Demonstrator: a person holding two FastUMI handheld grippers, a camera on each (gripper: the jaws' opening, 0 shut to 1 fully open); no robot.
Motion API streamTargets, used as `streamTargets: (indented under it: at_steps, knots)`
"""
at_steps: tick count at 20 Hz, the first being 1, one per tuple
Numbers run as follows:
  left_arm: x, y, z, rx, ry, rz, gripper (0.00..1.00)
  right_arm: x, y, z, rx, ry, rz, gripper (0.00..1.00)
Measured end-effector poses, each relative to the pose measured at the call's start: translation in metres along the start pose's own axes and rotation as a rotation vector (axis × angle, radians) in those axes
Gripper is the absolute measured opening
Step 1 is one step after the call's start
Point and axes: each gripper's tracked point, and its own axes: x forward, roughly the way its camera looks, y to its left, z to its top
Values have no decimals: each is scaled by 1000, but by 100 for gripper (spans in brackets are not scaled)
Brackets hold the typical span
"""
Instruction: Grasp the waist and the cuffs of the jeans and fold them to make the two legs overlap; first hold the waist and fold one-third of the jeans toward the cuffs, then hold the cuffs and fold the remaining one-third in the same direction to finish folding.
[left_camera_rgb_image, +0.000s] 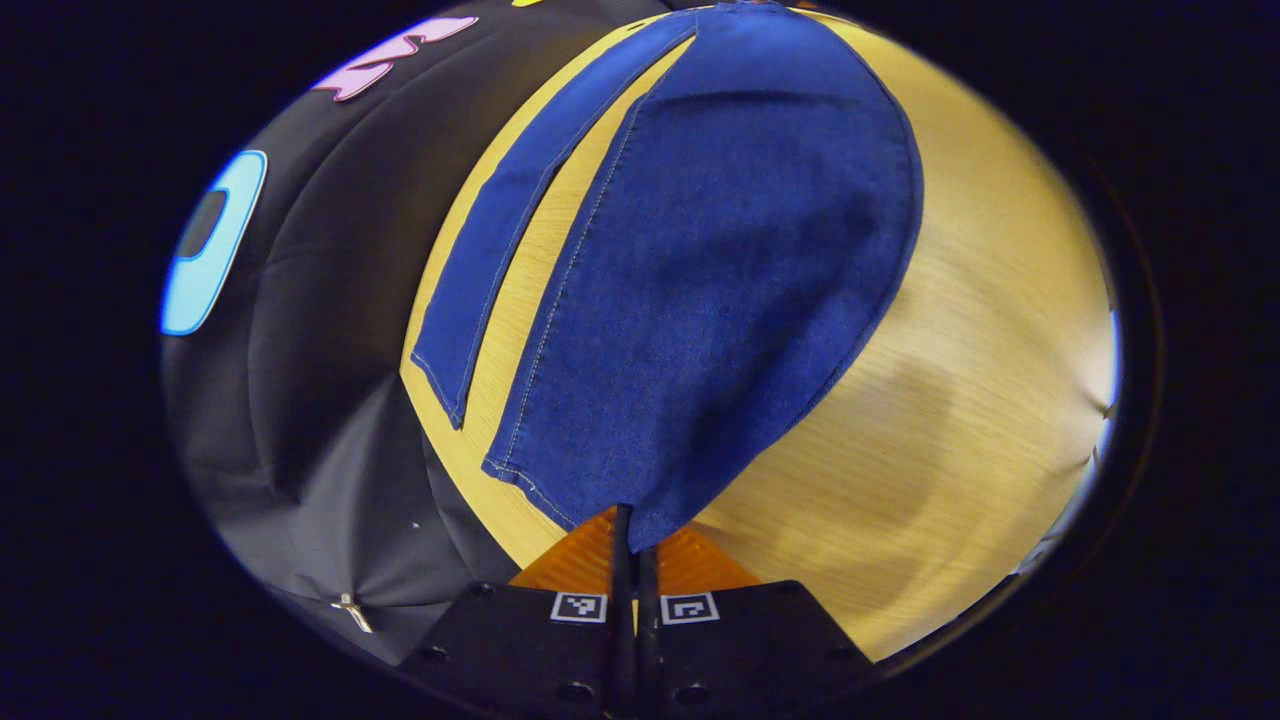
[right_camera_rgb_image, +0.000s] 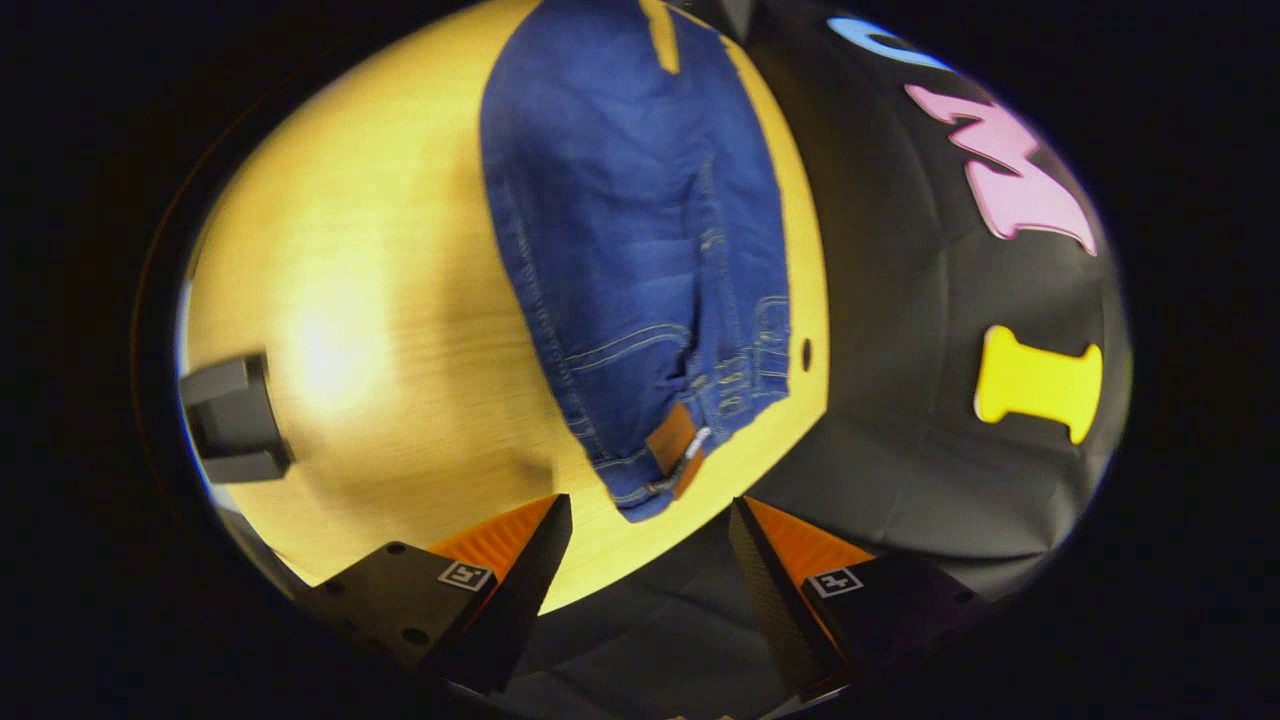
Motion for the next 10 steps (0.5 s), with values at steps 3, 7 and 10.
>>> streamTargets:
  at_steps: [3,7,10]
  knots:
    - [1,0,0,2,10,-19,6,14,-2,4,-82,-16,0,97]
    - [1,2,0,-32,17,8,6,28,-18,12,-91,-16,-69,93]
    - [2,1,1,-45,26,18,6,37,-32,22,-108,-26,-125,93]
